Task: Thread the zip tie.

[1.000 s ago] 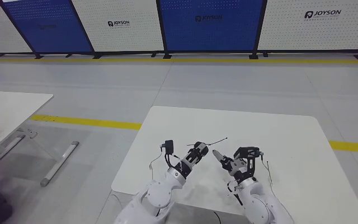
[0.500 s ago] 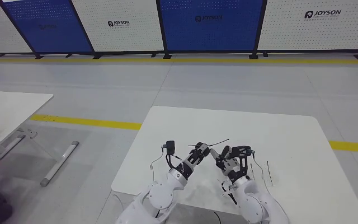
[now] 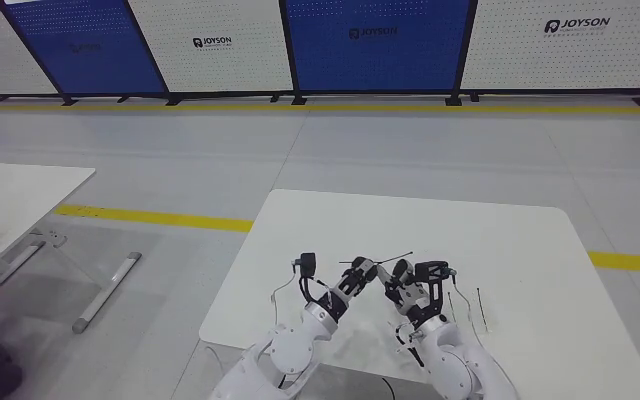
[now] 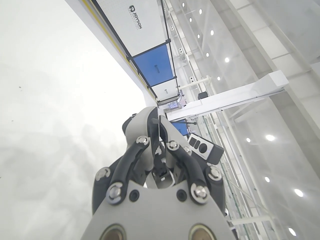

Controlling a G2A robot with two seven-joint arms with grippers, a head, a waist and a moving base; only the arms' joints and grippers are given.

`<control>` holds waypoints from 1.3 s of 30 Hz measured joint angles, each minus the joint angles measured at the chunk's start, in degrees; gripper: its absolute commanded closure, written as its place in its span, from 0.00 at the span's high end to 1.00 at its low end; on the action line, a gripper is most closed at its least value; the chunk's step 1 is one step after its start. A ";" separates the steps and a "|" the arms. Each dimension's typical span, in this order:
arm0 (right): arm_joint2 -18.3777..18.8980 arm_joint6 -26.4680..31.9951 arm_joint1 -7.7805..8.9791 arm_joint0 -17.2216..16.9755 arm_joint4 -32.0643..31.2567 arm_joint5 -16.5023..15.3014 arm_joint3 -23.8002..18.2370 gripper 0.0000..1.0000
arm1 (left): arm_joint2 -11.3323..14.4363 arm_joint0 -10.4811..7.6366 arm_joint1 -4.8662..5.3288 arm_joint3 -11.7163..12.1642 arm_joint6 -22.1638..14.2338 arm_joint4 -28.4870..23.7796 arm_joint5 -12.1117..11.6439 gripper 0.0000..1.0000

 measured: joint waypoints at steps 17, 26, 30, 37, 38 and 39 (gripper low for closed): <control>-0.99 0.29 0.04 0.47 0.17 -0.35 0.16 0.37 | 0.20 -0.58 -0.20 0.57 0.05 0.27 0.35 0.00; -1.07 0.05 0.07 0.67 0.54 -0.15 0.01 0.32 | 0.42 -0.88 -0.31 1.02 0.05 0.85 0.70 0.00; -1.11 0.02 0.08 0.82 0.75 -0.13 0.13 0.28 | 0.48 -0.91 -0.33 1.14 -0.04 1.00 0.83 0.00; -1.19 0.23 0.10 1.11 1.04 -0.12 0.33 0.26 | 0.67 -1.15 -0.42 1.39 0.08 1.38 1.12 0.00; -1.21 0.30 0.10 1.16 1.08 -0.10 0.36 0.25 | 0.70 -1.19 -0.43 1.40 0.08 1.50 1.15 0.00; -1.25 0.40 0.10 1.24 1.14 -0.08 0.40 0.25 | 0.75 -1.23 -0.44 1.42 0.06 1.64 1.18 0.00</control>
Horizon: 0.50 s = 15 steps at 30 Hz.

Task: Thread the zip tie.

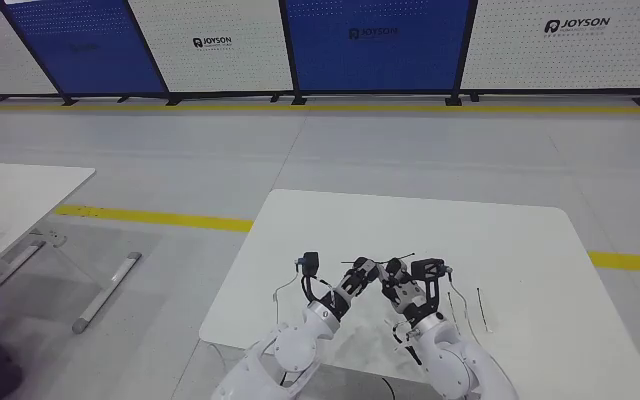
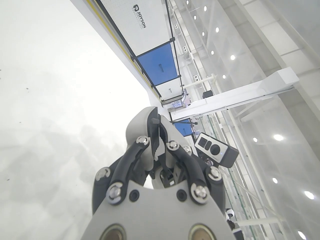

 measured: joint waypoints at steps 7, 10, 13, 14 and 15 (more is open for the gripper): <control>-0.31 0.30 -0.04 0.44 0.22 0.21 0.27 0.20 | 0.19 -0.19 -0.07 0.17 -0.02 0.45 0.15 0.00; -0.41 0.40 -0.05 0.58 0.24 0.30 0.36 0.18 | 0.19 -0.28 -0.10 0.33 -0.02 0.51 0.21 0.00; -0.52 0.56 -0.06 0.74 0.25 0.38 0.48 0.18 | 0.19 -0.35 -0.13 0.50 -0.01 0.53 0.21 0.00; -0.56 0.61 -0.06 0.79 0.27 0.40 0.51 0.18 | 0.19 -0.38 -0.14 0.55 -0.02 0.53 0.21 0.00; -0.60 0.69 -0.06 0.85 0.29 0.42 0.55 0.18 | 0.18 -0.41 -0.15 0.60 -0.07 0.51 0.22 0.00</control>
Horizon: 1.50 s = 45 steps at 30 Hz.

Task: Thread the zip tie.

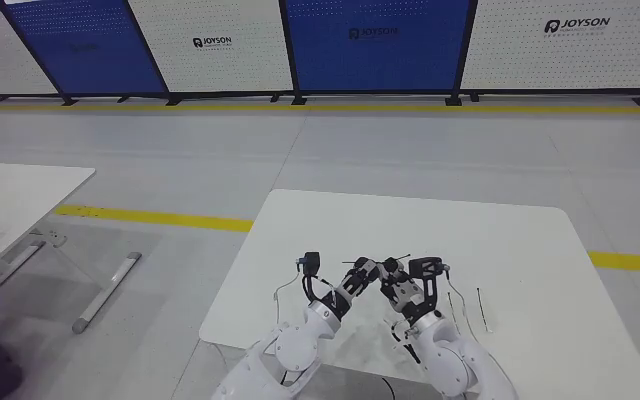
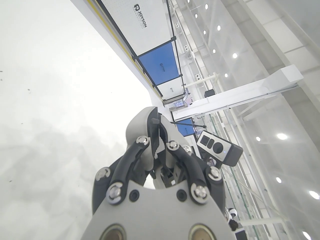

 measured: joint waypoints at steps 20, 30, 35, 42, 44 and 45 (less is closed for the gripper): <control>-0.32 0.29 0.16 0.06 -0.71 -0.19 -0.22 0.00 | 0.02 -0.41 -0.18 0.65 0.21 0.48 0.44 0.00; -0.36 0.90 0.24 -0.04 -0.98 0.43 -0.23 0.00 | -0.26 -0.06 -0.25 0.07 0.54 0.04 -0.18 0.00; -0.40 1.12 0.25 0.01 -0.66 0.42 -0.12 0.00 | -0.40 0.09 -0.23 -0.12 0.46 0.20 -0.10 0.00; -0.45 1.24 0.31 -0.08 -0.65 0.31 -0.40 0.08 | -0.43 0.07 -0.26 -0.17 0.22 0.39 0.20 0.00; -0.49 1.30 0.31 -0.05 -0.66 0.42 -0.44 0.10 | -0.44 0.07 -0.27 -0.16 0.17 0.41 0.20 0.00; -0.52 1.34 0.31 -0.01 -0.63 0.50 -0.44 0.09 | -0.45 0.07 -0.27 -0.14 0.14 0.41 0.20 0.00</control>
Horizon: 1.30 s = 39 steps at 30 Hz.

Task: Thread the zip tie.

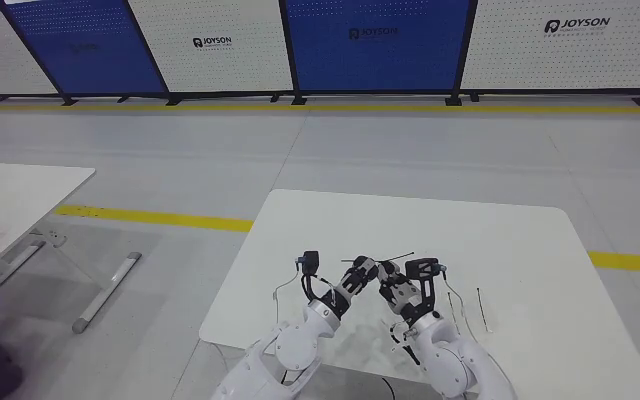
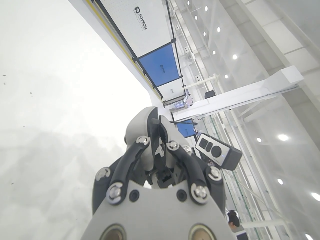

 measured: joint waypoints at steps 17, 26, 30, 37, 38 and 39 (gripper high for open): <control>-0.56 0.37 -0.08 0.62 0.24 0.48 0.36 0.19 | -0.13 -0.19 -0.06 0.44 -0.61 0.03 0.18 0.00; -0.70 0.49 -0.10 0.93 0.31 0.55 0.49 0.24 | -0.10 -0.51 -0.14 0.69 -0.72 -0.05 0.50 0.00; -0.75 0.64 -0.10 1.08 0.38 0.49 0.61 0.26 | -0.15 -0.64 -0.16 0.74 -1.42 -0.67 0.97 0.00; -0.73 0.83 -0.06 1.23 0.41 0.14 0.76 0.27 | -2.26 -0.72 0.23 -0.22 -4.65 -2.71 2.39 0.00; -0.70 0.93 -0.04 1.24 0.37 0.07 0.79 0.28 | -2.61 -0.66 0.32 -0.38 -5.12 -2.73 2.59 0.00; -0.67 1.10 -0.01 1.25 0.31 -0.04 0.83 0.29 | -3.06 -0.59 0.44 -0.59 -5.79 -2.65 2.90 0.00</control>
